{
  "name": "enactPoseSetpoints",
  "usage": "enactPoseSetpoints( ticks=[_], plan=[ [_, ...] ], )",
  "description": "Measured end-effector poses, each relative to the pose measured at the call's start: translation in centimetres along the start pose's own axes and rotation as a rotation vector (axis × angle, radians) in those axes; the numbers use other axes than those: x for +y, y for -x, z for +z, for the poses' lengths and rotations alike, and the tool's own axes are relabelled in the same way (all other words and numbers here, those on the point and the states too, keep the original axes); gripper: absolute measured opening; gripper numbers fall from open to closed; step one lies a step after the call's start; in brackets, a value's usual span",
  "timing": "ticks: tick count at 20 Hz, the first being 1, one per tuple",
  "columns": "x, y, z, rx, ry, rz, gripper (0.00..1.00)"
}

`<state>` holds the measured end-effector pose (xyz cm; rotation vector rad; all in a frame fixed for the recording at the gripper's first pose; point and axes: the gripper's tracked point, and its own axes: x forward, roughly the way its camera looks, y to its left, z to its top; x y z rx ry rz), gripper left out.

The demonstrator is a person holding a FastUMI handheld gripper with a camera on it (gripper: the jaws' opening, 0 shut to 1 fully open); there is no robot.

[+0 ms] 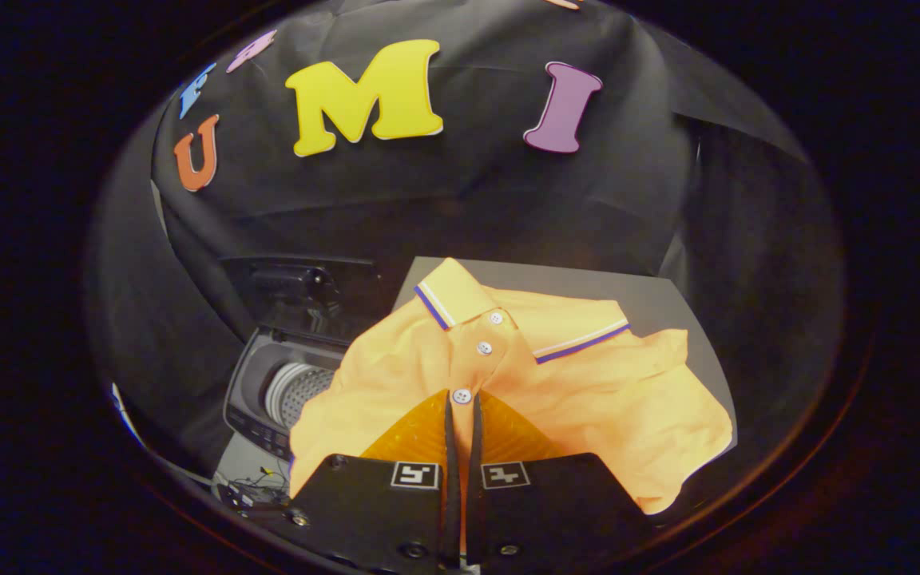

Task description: Put the clothes into the washing machine and then close the washing machine lid.

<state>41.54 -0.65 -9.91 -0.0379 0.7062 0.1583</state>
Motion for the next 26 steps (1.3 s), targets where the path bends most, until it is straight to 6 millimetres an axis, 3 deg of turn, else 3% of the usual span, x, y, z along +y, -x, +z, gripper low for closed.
enactPoseSetpoints(
  ticks=[8,20,26],
  plan=[
    [8.4,1.0,2.4,-0.012,-0.039,0.142,0.06],
    [20.4,-0.3,3.6,0.006,-0.001,0.246,0.06],
    [24.5,-2.3,3.6,0.024,0.013,0.259,0.06]
  ],
)
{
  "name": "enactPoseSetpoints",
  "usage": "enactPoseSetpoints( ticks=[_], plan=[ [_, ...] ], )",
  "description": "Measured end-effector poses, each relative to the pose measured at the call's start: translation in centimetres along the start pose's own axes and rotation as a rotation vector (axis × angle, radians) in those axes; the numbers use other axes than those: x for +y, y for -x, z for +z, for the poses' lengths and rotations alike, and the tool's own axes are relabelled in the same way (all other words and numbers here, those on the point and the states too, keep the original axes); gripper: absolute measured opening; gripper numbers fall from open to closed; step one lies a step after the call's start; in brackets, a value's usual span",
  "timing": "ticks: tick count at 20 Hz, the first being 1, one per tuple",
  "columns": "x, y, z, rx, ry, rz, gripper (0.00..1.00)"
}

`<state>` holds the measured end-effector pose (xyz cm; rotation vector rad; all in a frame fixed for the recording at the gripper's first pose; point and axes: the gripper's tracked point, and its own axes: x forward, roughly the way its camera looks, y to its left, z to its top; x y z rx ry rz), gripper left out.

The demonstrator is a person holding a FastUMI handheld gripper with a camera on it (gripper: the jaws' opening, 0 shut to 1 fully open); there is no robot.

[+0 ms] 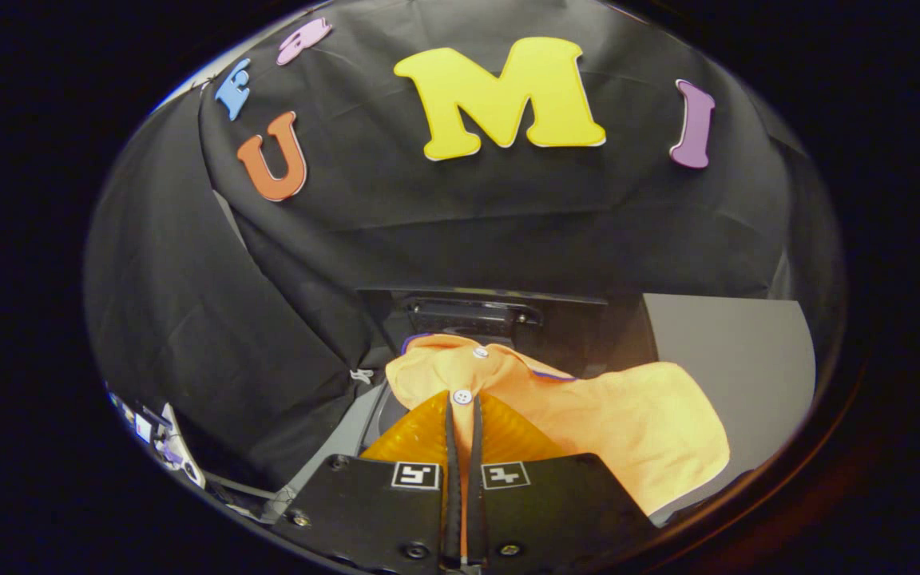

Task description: Put the clothes into the washing machine and then close the washing machine lid.

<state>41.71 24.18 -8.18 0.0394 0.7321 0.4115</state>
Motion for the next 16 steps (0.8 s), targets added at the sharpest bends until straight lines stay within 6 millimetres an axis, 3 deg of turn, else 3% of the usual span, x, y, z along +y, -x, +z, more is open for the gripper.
enactPoseSetpoints(
  ticks=[6,16],
  plan=[
    [2.1,-3.3,-0.3,0.020,-0.008,0.006,0.06],
    [3.3,-9.8,-3.0,0.069,0.014,-0.023,0.06]
  ],
)
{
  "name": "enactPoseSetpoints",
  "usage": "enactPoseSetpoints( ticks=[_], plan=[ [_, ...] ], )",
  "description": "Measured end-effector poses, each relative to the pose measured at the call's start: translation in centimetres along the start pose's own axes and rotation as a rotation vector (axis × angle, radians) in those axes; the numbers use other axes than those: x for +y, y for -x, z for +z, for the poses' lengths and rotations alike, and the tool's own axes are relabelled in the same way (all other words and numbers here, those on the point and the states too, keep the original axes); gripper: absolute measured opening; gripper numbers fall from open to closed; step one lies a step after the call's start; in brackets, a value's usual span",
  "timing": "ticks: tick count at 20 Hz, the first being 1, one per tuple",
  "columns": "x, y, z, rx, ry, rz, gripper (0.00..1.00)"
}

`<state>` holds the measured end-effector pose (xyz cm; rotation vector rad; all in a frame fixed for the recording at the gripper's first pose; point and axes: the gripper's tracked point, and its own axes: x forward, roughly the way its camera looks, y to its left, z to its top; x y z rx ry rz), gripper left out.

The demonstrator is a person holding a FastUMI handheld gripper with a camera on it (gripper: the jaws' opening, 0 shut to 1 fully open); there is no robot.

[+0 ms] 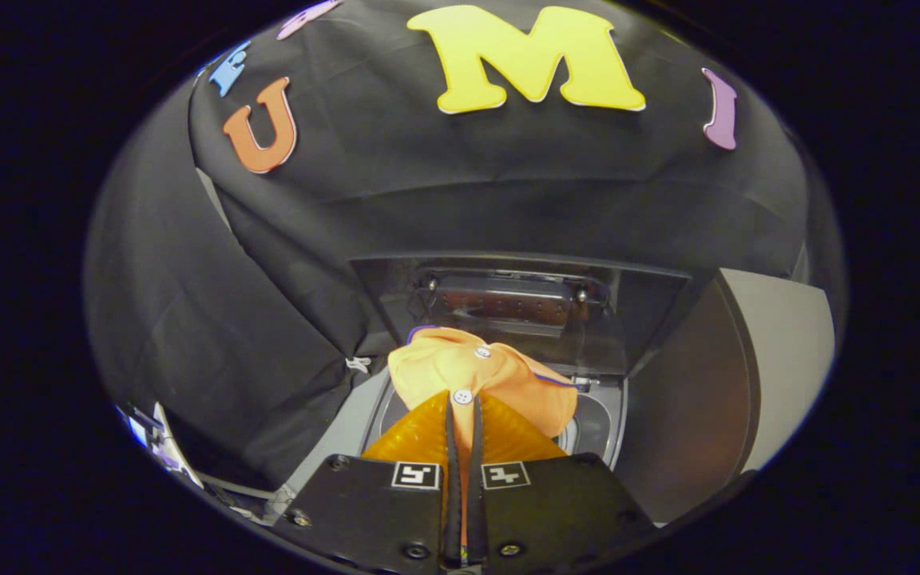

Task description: Put the clothes into the washing machine and then close the washing machine lid.

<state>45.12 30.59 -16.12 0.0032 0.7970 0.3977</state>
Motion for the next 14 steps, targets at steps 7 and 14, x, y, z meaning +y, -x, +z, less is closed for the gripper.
enactPoseSetpoints(
  ticks=[7,14],
  plan=[
    [0.1,-2.5,-1.1,0.023,-0.021,-0.011,0.06],
    [-1.5,-3.5,-1.1,0.016,-0.006,-0.082,0.43]
  ],
)
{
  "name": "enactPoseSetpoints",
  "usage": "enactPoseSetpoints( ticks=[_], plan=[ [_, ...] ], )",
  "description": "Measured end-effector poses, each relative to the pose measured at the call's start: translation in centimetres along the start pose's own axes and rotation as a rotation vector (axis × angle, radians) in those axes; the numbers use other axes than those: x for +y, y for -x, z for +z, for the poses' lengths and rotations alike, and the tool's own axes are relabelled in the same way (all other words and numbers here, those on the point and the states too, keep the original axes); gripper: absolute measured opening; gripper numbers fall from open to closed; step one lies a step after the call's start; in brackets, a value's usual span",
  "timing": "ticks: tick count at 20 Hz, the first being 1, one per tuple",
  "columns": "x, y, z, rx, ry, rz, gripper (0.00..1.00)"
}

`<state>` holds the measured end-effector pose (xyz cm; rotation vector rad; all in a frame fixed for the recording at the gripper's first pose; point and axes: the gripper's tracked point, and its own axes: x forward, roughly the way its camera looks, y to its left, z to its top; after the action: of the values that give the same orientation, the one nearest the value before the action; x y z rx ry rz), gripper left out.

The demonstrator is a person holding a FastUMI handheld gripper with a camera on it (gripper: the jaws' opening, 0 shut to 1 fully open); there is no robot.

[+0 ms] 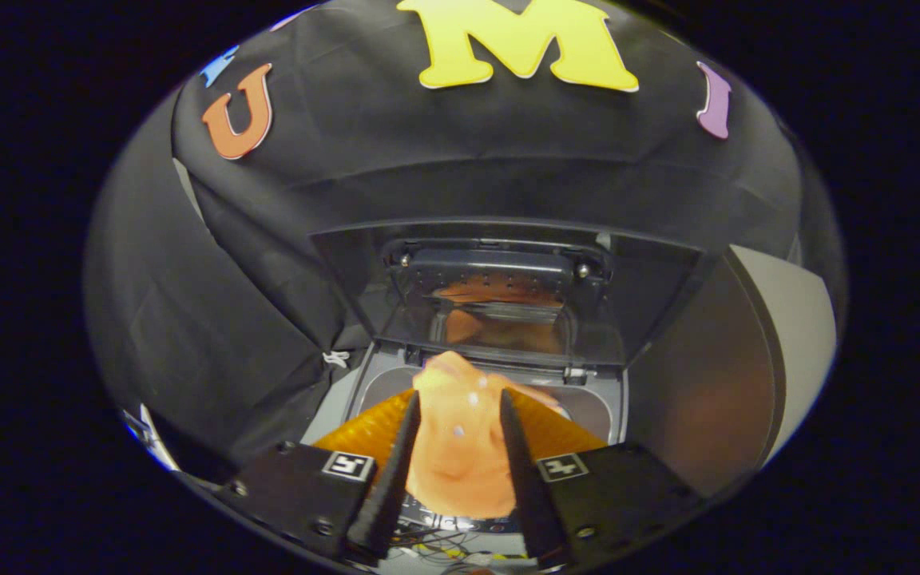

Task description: Put the clothes into the washing machine and then close the washing machine lid.

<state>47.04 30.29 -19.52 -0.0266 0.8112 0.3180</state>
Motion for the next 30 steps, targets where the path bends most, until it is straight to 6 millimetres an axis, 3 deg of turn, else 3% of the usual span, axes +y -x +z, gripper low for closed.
enactPoseSetpoints(
  ticks=[2,7,17,24,30],
  plan=[
    [0.3,-0.2,-0.6,0.010,0.010,0.009,0.63],
    [0.2,-0.3,-1.3,0.025,0.020,0.008,0.63],
    [0.4,1.2,0.2,-0.009,0.070,-0.004,0.63],
    [0.6,5.5,4.9,-0.069,0.065,0.000,0.63],
    [-0.7,7.5,8.9,-0.099,0.067,-0.015,0.63]
  ],
)
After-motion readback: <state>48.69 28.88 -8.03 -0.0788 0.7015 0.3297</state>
